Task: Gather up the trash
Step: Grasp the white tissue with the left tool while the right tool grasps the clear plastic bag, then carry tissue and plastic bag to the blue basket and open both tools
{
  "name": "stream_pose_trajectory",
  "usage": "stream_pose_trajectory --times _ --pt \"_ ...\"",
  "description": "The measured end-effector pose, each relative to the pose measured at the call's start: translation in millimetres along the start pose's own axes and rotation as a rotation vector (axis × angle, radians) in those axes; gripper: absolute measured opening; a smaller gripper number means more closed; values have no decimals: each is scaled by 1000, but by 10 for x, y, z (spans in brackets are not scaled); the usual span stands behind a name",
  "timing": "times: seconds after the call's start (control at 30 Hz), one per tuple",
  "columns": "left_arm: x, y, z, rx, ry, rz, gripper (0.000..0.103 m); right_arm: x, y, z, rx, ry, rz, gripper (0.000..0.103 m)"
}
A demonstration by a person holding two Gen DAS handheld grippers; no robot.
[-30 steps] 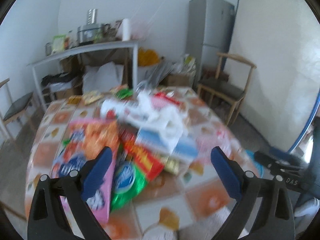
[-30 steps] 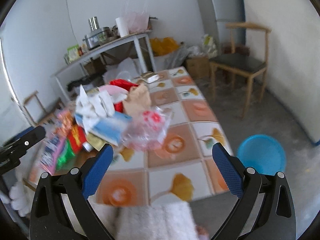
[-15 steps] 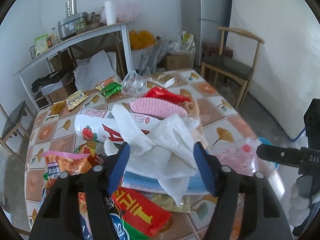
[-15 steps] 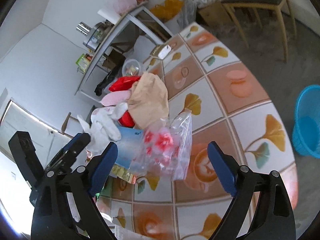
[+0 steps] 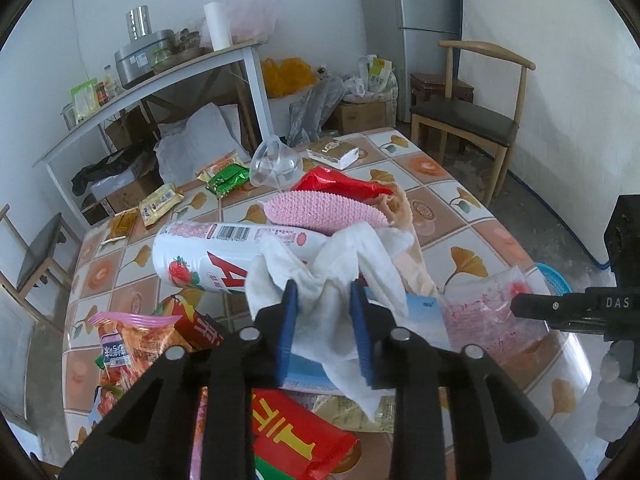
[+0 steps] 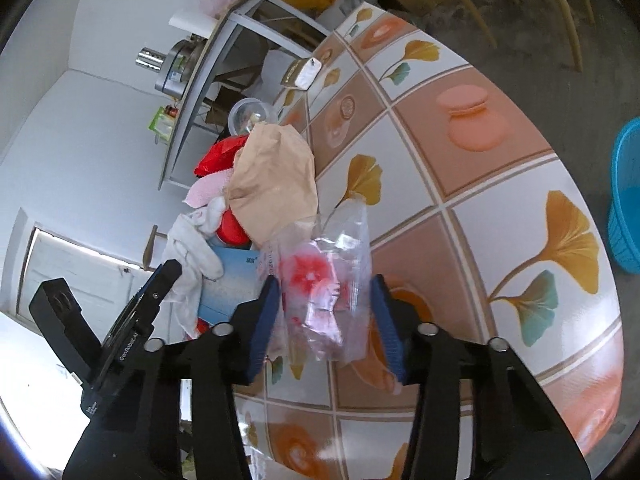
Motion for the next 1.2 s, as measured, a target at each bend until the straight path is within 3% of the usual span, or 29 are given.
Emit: stream_pose_trajectory --times 0.23,0.5,0.63,0.83,1.0,1.2 --pt "51 -153 4 2 -3 -40 15 -7 -174 -64 -6 5 -37 23" --pt "180 -488 -115 -11 16 -115 15 7 -398 -165 17 27 -97 18" --pt "261 -644 -305 -52 28 -141 15 15 -523 -182 38 38 -127 17" --pt "395 -725 -816 -150 76 -151 15 19 -943 -333 29 63 -221 17" --pt "501 -643 -1307 -260 103 -121 15 -23 -1405 -655 -28 116 -313 17" --pt "562 -263 -2128 -450 104 44 15 -158 -1855 -1273 -141 233 -398 17"
Point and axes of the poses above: each gripper's, at about its wrist camera, not at the fingertips, and y roughly the way its jaws point, z to its left, x to its top, the point moved 2 cm from there along y, roughly the way its jaws point, and after that the axes turned 8 degrees about -y, right-handed, at the moved point
